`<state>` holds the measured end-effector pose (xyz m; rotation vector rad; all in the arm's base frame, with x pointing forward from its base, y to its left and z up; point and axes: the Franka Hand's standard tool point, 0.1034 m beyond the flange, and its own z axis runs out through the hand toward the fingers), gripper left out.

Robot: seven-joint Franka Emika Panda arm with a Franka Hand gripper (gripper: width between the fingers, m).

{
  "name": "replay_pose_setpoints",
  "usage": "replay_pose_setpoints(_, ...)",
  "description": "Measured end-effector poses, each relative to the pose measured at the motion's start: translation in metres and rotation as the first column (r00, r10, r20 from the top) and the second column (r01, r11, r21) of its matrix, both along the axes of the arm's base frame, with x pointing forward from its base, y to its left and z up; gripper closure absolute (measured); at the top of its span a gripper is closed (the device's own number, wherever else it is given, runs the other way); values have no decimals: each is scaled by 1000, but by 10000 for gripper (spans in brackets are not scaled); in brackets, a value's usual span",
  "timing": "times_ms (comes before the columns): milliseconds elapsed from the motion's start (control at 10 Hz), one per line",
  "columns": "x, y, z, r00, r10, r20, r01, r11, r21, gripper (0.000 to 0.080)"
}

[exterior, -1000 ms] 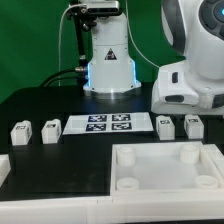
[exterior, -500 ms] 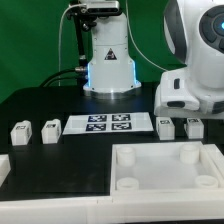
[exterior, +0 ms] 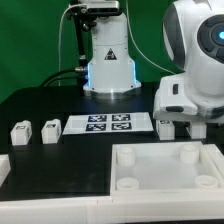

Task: Assemble one leg

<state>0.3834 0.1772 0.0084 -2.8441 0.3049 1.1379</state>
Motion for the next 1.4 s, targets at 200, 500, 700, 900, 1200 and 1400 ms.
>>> replay_pose_setpoints(200,0,0,0,1000,0,0,0,1000,0,511)
replay_pose_setpoints(500,0,0,0,1000,0,0,0,1000,0,511)
replay_pose_setpoints(700,0,0,0,1000,0,0,0,1000,0,511)
replay_pose_setpoints(900,2,-2,0,1000,0,2,0,1000,2,511)
replay_pose_setpoints(1200,41,-30,43,998,27,64,-30,999,39,509)
replay_pose_setpoints(1400,68,-34,71,972,28,233,-38,998,41,509)
